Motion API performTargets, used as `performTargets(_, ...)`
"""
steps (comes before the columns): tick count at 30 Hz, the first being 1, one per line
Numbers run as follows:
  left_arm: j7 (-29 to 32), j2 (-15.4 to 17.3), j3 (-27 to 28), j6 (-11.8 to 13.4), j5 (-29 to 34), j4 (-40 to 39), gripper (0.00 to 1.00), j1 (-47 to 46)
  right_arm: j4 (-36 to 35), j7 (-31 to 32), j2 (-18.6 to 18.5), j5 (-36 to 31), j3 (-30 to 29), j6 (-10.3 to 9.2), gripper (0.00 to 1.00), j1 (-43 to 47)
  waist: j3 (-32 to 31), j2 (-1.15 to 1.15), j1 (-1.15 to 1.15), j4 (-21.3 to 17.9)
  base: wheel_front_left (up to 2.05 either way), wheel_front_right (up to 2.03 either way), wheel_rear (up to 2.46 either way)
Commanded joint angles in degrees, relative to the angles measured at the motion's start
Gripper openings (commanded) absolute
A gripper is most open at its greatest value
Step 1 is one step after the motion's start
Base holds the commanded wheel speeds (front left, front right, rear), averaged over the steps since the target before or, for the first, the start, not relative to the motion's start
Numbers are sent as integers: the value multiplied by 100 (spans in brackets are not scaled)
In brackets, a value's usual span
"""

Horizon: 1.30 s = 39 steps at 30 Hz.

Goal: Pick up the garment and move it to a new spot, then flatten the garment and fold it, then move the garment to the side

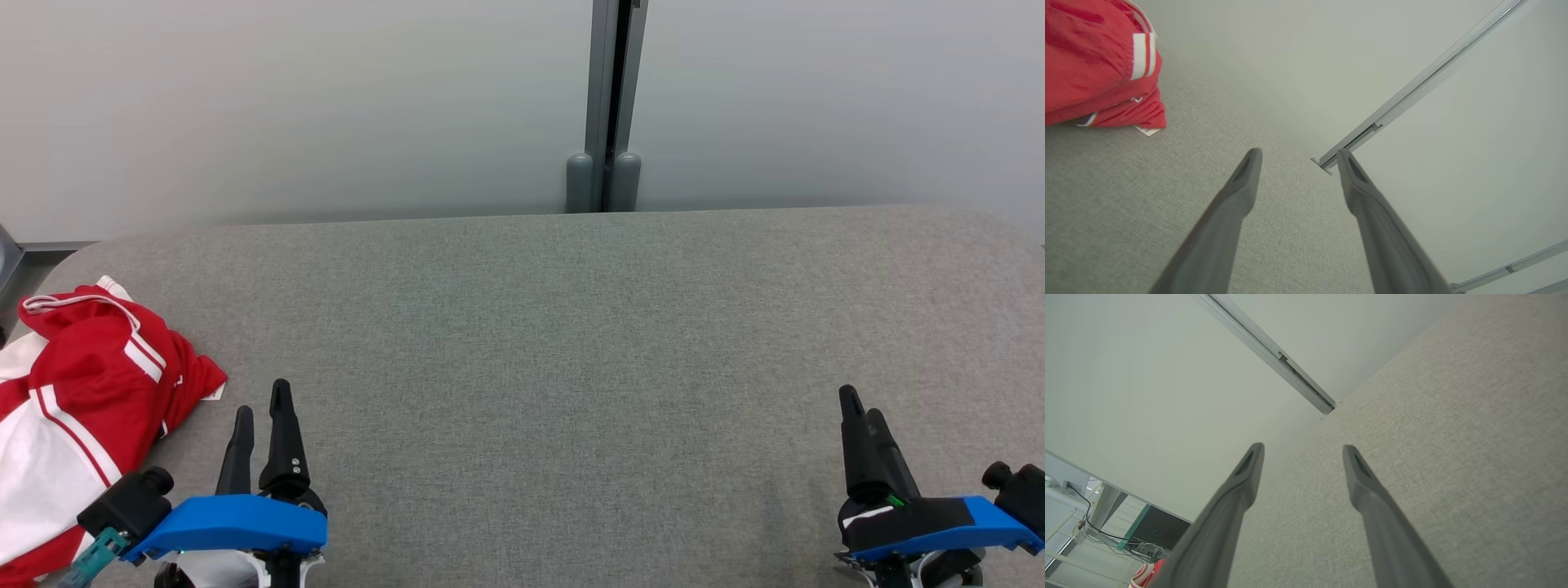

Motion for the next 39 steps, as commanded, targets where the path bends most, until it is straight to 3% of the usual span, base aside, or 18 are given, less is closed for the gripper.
performTargets(1, -57, 36, -39, 17, 211, -78, 100, -52, -90, -65, -41, -170, -1, 11, 100, -94, -3, 0, 0, 4, 0, 0, 0)
performTargets(20, -365, 129, -324, 19, 1776, 115, 100, -16, -35, -367, -53, -1588, 39, 13, 100, -6, -60, 0, 0, 55, 0, 0, 0)
performTargets(39, -610, 198, -544, 84, 2778, 423, 100, -80, 240, -611, -61, -2608, 41, 14, 100, -57, -77, 0, 0, 52, 0, 0, 0)
